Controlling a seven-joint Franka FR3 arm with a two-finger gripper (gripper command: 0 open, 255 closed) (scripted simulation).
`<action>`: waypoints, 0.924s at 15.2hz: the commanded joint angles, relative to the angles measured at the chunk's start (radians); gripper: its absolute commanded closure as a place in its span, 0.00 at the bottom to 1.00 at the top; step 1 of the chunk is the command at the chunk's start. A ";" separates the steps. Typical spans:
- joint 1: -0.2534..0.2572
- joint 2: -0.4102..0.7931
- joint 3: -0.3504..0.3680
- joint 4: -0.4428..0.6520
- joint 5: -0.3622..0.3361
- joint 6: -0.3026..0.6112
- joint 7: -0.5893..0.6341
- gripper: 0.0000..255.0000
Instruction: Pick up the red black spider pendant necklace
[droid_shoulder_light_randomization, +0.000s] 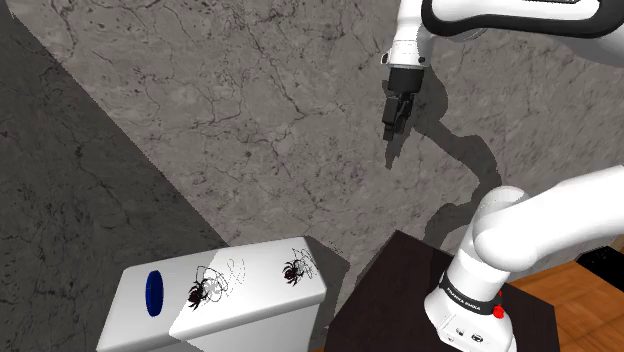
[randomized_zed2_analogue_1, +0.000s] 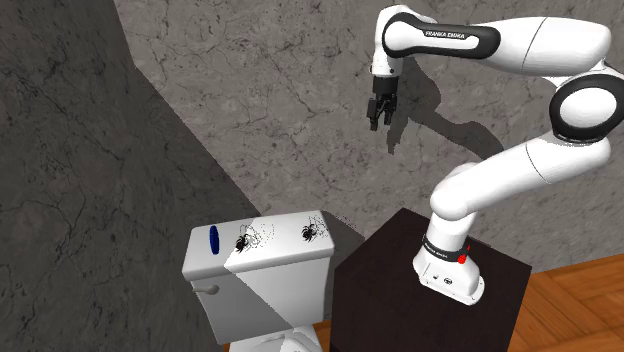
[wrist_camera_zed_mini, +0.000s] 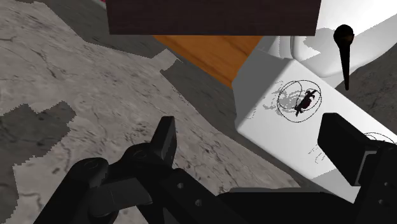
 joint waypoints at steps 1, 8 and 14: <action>0.000 0.000 0.000 0.000 0.000 0.000 0.000 0.00; 0.054 0.073 0.114 -0.093 0.067 0.196 0.084 0.00; 0.097 0.187 0.214 -0.126 0.107 0.368 0.155 0.00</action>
